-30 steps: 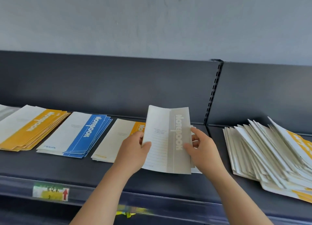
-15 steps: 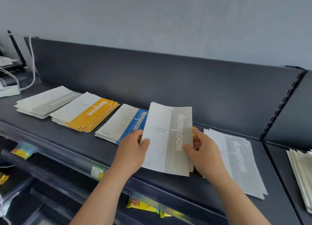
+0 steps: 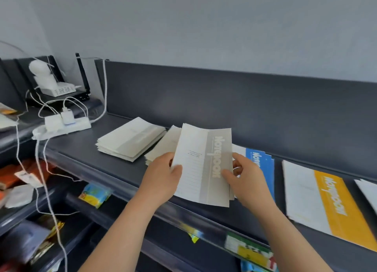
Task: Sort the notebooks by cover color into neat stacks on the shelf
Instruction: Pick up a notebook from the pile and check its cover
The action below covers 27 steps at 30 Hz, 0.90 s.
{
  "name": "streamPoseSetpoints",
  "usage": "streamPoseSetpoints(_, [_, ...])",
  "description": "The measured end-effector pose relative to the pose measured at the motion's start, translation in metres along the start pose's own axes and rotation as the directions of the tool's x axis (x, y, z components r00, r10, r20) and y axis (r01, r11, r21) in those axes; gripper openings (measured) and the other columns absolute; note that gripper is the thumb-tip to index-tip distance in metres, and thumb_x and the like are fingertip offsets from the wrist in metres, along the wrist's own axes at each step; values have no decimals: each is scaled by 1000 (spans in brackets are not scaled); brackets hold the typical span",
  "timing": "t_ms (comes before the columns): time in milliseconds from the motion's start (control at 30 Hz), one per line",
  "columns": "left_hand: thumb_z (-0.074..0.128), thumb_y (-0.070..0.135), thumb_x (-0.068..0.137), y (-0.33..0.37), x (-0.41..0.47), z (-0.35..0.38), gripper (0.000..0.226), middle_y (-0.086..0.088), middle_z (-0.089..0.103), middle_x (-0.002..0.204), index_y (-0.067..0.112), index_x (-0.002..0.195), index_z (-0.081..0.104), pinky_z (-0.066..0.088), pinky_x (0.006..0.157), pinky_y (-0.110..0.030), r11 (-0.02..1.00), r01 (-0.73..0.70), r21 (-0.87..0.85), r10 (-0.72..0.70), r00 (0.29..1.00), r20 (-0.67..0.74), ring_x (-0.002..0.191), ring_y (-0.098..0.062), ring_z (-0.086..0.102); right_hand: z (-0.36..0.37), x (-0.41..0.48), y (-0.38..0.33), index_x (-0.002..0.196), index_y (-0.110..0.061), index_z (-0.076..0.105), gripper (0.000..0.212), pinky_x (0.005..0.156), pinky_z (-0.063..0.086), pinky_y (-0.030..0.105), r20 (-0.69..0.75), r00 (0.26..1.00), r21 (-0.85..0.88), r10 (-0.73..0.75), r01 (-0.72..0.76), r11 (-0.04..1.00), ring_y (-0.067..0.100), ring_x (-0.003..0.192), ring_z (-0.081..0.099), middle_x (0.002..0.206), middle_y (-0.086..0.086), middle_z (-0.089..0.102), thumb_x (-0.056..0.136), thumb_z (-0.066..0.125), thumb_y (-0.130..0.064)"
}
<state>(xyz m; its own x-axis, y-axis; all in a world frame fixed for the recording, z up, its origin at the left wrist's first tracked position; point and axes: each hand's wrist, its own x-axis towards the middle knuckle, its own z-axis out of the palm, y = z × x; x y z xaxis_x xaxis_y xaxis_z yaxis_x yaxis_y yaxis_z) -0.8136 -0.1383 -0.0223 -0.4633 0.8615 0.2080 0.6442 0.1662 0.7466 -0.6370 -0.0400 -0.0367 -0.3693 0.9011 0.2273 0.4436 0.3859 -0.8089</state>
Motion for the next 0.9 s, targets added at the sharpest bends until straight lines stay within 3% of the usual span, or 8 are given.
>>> streamPoseSetpoints(200, [50,17,95,-46,37,-55,21,12,65,105,21,111,63,38,57,-9,1000,-21,12,22,999,-45,86,-2,59,65,21,-43,123,-26,52,34,58,44,13,-17,999,7,35,-35,999,7,81,57,104,-7,60,90,58,-22])
streamPoseSetpoints(367, [49,17,96,-76,71,-77,17,12,62,100,21,109,60,38,58,-10,1000,-13,6,13,997,-70,82,-1,57,98,47,-63,113,-31,56,26,51,39,12,-15,999,8,44,-44,999,5,73,58,85,-15,59,89,60,-23])
streamPoseSetpoints(567, [45,15,97,-104,108,-92,15,13,59,92,20,103,57,39,59,-15,1000,8,25,-5,992,-124,80,-5,56,134,83,-80,120,-28,56,32,55,43,15,2,998,46,56,-56,997,6,76,59,88,-12,59,89,61,-24])
streamPoseSetpoints(800, [45,18,97,-140,146,-112,17,8,60,99,19,109,57,39,63,-21,994,33,103,-17,988,-151,86,-9,54,180,121,-93,119,-25,54,30,52,36,13,31,998,-41,56,-54,998,4,75,56,95,-10,59,90,60,-26])
streamPoseSetpoints(900, [45,21,96,-159,162,-121,22,9,60,104,21,115,58,43,70,-25,988,29,149,-9,991,-134,90,-10,56,198,131,-102,114,-24,56,26,59,43,16,38,999,-91,39,-35,995,6,77,56,92,-10,59,89,59,-24])
